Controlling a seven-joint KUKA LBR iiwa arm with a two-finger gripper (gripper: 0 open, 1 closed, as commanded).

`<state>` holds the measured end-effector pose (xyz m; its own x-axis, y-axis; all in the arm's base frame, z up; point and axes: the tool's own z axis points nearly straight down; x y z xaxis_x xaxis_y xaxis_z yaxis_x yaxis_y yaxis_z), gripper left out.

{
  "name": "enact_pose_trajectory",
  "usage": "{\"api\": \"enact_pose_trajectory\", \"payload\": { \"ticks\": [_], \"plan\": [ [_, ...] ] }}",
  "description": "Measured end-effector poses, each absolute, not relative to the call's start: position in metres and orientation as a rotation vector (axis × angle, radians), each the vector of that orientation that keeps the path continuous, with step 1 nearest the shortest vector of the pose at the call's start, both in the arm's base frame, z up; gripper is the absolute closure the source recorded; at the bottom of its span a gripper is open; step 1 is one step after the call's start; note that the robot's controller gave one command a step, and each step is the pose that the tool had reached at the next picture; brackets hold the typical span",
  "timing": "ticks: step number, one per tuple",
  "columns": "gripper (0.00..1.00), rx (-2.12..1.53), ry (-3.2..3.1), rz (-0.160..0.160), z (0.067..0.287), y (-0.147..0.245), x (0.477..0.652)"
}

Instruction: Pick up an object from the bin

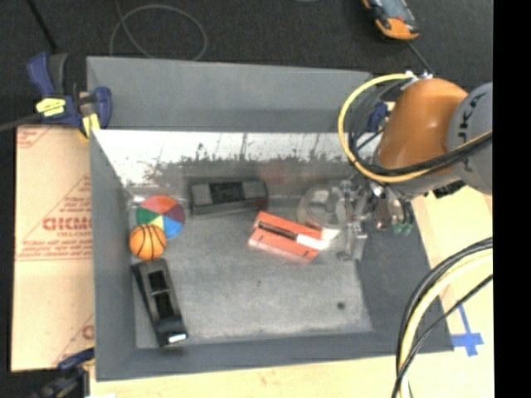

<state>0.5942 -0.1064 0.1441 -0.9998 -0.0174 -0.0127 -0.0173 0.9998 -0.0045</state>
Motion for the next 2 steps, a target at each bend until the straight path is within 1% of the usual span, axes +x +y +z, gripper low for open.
{"api": "enact_pose_trajectory", "payload": {
  "ticks": [1,2],
  "plan": [
    [0.0,-0.039,3.14,0.001,0.108,-0.088,0.603],
    [0.0,0.049,3.133,-0.003,0.096,-0.07,0.626]
  ]
}}
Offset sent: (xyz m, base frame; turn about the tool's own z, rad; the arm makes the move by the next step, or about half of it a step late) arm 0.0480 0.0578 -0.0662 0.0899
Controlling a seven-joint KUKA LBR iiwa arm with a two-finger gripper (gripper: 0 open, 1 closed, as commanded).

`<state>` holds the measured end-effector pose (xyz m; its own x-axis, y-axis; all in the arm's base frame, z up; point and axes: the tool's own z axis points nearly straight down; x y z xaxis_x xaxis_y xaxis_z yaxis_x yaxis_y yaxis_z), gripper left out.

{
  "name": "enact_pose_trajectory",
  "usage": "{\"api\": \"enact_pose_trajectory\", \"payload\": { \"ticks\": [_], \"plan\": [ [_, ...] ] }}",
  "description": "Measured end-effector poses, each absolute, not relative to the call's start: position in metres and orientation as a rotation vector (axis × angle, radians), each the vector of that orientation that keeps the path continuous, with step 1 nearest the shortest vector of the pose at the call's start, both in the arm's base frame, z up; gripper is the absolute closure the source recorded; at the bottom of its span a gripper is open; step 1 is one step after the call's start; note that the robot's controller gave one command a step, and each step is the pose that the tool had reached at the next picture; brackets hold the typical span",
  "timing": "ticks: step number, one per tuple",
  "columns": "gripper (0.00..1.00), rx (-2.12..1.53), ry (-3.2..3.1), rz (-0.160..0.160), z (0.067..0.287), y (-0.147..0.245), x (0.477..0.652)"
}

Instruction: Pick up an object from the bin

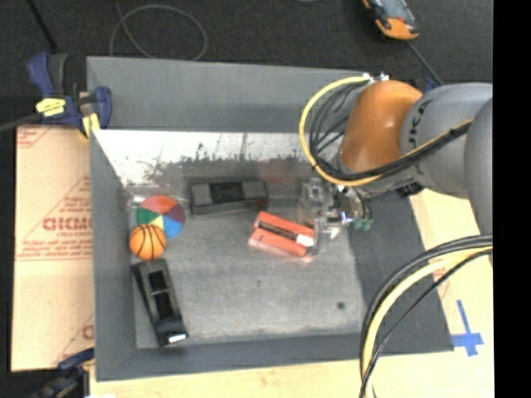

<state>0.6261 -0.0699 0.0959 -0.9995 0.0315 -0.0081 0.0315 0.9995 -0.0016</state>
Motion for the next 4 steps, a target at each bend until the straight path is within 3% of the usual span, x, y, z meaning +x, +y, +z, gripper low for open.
{"api": "enact_pose_trajectory", "payload": {
  "ticks": [1,2,3,4],
  "plan": [
    [0.0,-0.035,3.127,-0.004,0.081,-0.024,0.642],
    [1.0,0.201,3.135,-0.001,0.07,-0.012,0.582],
    [1.0,0.199,3.135,-0.002,0.07,-0.012,0.582],
    [1.0,0.214,3.128,-0.001,0.231,-0.041,0.561]
  ]
}}
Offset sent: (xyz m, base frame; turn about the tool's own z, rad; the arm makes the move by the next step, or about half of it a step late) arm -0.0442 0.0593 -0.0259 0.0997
